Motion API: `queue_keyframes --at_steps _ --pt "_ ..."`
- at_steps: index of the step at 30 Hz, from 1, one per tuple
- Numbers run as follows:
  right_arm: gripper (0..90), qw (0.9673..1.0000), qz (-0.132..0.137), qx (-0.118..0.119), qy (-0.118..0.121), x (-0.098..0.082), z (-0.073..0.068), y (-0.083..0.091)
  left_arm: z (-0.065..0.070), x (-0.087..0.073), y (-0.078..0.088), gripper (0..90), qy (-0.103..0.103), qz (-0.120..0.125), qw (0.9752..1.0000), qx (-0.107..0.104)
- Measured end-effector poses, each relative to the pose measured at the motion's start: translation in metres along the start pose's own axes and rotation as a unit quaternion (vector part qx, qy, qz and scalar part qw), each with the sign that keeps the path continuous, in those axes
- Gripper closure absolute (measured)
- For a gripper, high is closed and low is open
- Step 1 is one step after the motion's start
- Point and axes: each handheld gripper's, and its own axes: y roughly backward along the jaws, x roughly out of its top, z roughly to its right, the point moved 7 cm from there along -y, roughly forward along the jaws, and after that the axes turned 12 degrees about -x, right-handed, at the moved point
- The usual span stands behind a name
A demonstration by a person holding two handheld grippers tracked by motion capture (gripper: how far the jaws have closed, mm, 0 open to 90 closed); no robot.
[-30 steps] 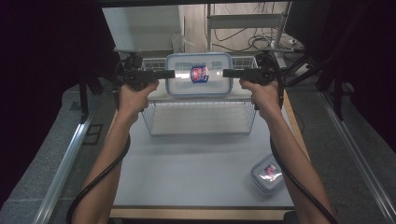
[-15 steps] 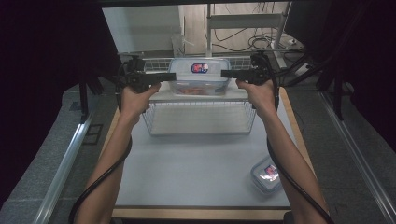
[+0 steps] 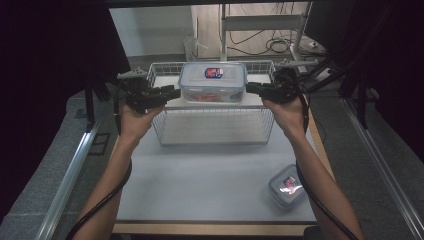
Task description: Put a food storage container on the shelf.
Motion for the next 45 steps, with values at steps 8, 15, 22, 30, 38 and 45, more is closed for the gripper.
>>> queue_keyframes --at_steps 8,15,22,30,38,45 --pt "89.5 0.9982 -0.033 0.01 0.05 -0.02 -0.019 -0.018 -0.003 -0.01 -0.024 87.8 -0.011 -0.041 0.999 0.013" --pt "89.6 0.9985 -0.04 0.004 0.036 -0.02 -0.011 -0.029 -0.004 -0.006 -0.035 87.2 -0.018 -0.045 0.9985 0.025" --pt "89.5 0.9985 -0.044 -0.003 0.033 -0.018 -0.007 -0.034 -0.001 -0.004 -0.042 87.0 -0.021 -0.042 0.9986 0.026" --pt "77.4 0.9982 -0.043 0.005 0.041 -0.024 -0.013 -0.029 0.017 -0.015 -0.038 70.8 -0.046 -0.056 0.9971 0.022" --pt "53.7 0.9975 -0.033 0.001 0.062 -0.035 -0.026 -0.018 0.034 -0.038 -0.03 53.4 -0.05 -0.079 0.9955 0.018" --pt "36.5 0.9965 -0.029 0.005 0.079 -0.054 -0.034 -0.012 0.049 -0.057 -0.022 35.6 -0.07 -0.097 0.9924 0.028"
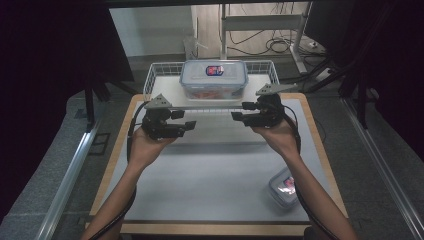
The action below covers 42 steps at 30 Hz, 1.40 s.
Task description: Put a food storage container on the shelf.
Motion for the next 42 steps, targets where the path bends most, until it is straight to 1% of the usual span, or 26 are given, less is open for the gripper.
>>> queue_keyframes --at_steps 2,3,4,5,6,8,12,14,15,18,19,22,23,25,27,28,29,30,31,32,33,34,35,37,40,42 --pt "29.1 0.9999 -0.003 -0.004 0.009 -0.01 -0.004 0.001 0.004 -0.005 0.001 27.5 -0.002 0.001 1.0 0.003" --pt "29.1 0.9999 -0.003 -0.004 0.009 -0.01 -0.004 0.001 0.006 -0.008 0.002 27.5 -0.001 0.004 1.0 0.002" --pt "24.9 0.9999 -0.003 -0.009 0.014 -0.016 -0.006 0.002 0.01 -0.013 0.002 22.6 0.005 0.009 0.9999 0.0" --pt "24.9 0.9999 -0.003 -0.009 0.014 -0.016 -0.006 0.002 0.01 -0.013 0.002 20.2 0.005 0.009 0.9999 0.0" --pt "20.9 0.9998 -0.002 -0.012 0.013 -0.022 -0.007 0.003 0.012 -0.016 0.002 18.6 0.006 0.007 0.9999 -0.004" --pt "19.6 0.9998 -0.002 -0.013 0.015 -0.025 -0.008 0.004 0.016 -0.023 0.002 17.5 0.006 0.005 1.0 -0.006" --pt "15.7 0.9993 -0.005 -0.023 0.028 -0.036 -0.01 0.009 0.023 -0.036 -0.001 11.4 0.005 -0.007 0.9999 -0.006" --pt "13.8 0.9993 -0.005 -0.024 0.028 -0.044 -0.012 0.012 0.028 -0.046 -0.002 8.0 0.007 -0.008 0.9999 -0.008" --pt "13.8 0.9993 -0.005 -0.024 0.028 -0.044 -0.012 0.012 0.028 -0.046 -0.002 7.1 0.007 -0.008 0.9999 -0.008" --pt "11.7 0.9994 -0.006 -0.023 0.027 -0.057 -0.015 0.015 0.034 -0.059 -0.001 4.4 0.002 -0.014 0.9999 0.004" --pt "11.7 0.9994 -0.006 -0.023 0.027 -0.057 -0.015 0.015 0.034 -0.059 -0.001 3.9 0.002 -0.014 0.9999 0.004" --pt "9.9 0.9993 -0.013 -0.023 0.026 -0.071 -0.017 0.017 0.038 -0.069 -0.001 2.9 -0.003 -0.01 0.9999 0.006" --pt "9.9 0.9993 -0.013 -0.023 0.026 -0.071 -0.017 0.017 0.04 -0.072 -0.001 2.9 -0.003 -0.008 0.9999 0.008" --pt "9.1 0.9993 -0.015 -0.024 0.025 -0.079 -0.018 0.019 0.041 -0.079 -0.001 2.3 -0.009 -0.009 0.9998 0.017" --pt "8.5 0.9993 -0.017 -0.024 0.023 -0.086 -0.018 0.021 0.041 -0.087 0.0 2.1 -0.006 -0.008 0.9997 0.02" --pt "7.3 0.999 -0.023 -0.026 0.029 -0.093 -0.019 0.023 0.041 -0.095 -0.001 2.1 0.0 -0.007 0.9998 0.016" --pt "7.3 0.999 -0.023 -0.026 0.029 -0.093 -0.019 0.023 0.041 -0.095 -0.001 2.1 0.0 -0.007 0.9998 0.016" --pt "7.0 0.9989 -0.021 -0.031 0.029 -0.099 -0.019 0.027 0.04 -0.104 -0.001 2.0 0.002 -0.013 0.9997 0.022" --pt "6.8 0.999 -0.021 -0.029 0.025 -0.103 -0.02 0.029 0.04 -0.104 -0.001 2.1 0.002 -0.013 0.9997 0.022" --pt "6.7 0.9992 -0.023 -0.027 0.02 -0.107 -0.021 0.03 0.041 -0.112 -0.001 2.1 0.005 -0.009 0.9997 0.021" --pt "6.7 0.9992 -0.023 -0.027 0.02 -0.107 -0.021 0.03 0.041 -0.112 -0.001 2.1 0.005 -0.009 0.9997 0.021" --pt "4.0 0.9994 -0.028 -0.019 0.005 -0.116 -0.023 0.033 0.044 -0.119 0.001 2.1 -0.001 -0.001 0.9997 0.024" --pt "4.0 0.9994 -0.028 -0.019 0.005 -0.116 -0.023 0.033 0.044 -0.119 0.001 2.4 -0.001 -0.001 0.9997 0.024" --pt "3.8 0.9992 -0.037 -0.016 0.001 -0.126 -0.025 0.036 0.047 -0.125 0.003 2.8 -0.01 0.006 0.9995 0.028" --pt "3.6 0.9986 -0.049 -0.018 -0.003 -0.143 -0.028 0.042 0.051 -0.136 0.004 4.6 -0.01 0.009 0.9991 0.039" --pt "3.6 0.9985 -0.052 -0.019 -0.004 -0.147 -0.028 0.044 0.052 -0.14 0.004 4.8 -0.01 0.008 0.9991 0.042"
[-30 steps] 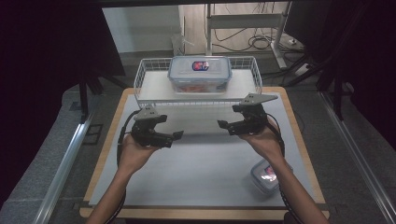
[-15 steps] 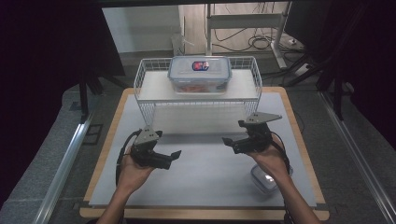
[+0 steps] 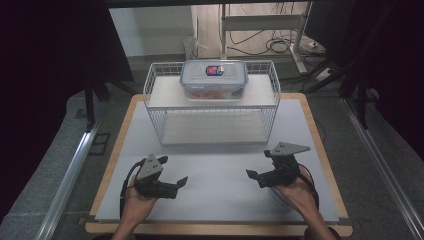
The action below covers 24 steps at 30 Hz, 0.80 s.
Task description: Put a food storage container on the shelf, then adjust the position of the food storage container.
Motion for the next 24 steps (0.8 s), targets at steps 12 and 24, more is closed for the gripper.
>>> queue_keyframes --at_steps 12,24 --pt "3.9 0.9989 -0.032 -0.031 0.011 -0.025 0.004 -0.001 -0.003 -0.023 -0.006 6.0 0.019 -0.024 0.9994 0.015" --pt "37.1 0.9967 -0.064 -0.047 -0.015 -0.031 0.02 0.01 0.0 -0.039 -0.004 4.1 0.04 -0.043 0.9983 0.002"
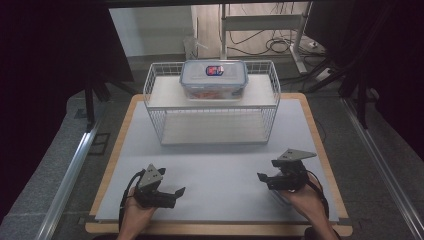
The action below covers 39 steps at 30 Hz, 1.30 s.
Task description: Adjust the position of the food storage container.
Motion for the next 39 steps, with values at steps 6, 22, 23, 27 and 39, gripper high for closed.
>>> queue_keyframes --at_steps 6,22,23,27,39 --pt "70.6 0.9994 -0.026 -0.024 -0.001 -0.019 0.023 0.013 -0.003 -0.003 0.006 4.7 0.008 0.004 1.0 0.001" --pt "89.7 0.9905 -0.02 -0.115 -0.073 -0.056 0.087 0.059 -0.003 -0.006 0.002 4.9 0.006 -0.008 0.9999 -0.006" --pt "89.7 0.9905 -0.02 -0.115 -0.073 -0.056 0.087 0.059 -0.003 -0.006 0.002 4.9 0.006 -0.008 0.9999 -0.006" --pt "89.7 0.9861 -0.034 -0.135 -0.091 -0.069 0.098 0.064 -0.004 -0.007 0.002 4.9 0.009 -0.01 0.9999 -0.008" --pt "89.8 0.9841 -0.08 -0.122 -0.101 -0.087 0.098 0.051 -0.003 -0.008 0.0 4.8 0.01 -0.013 0.9998 -0.012"
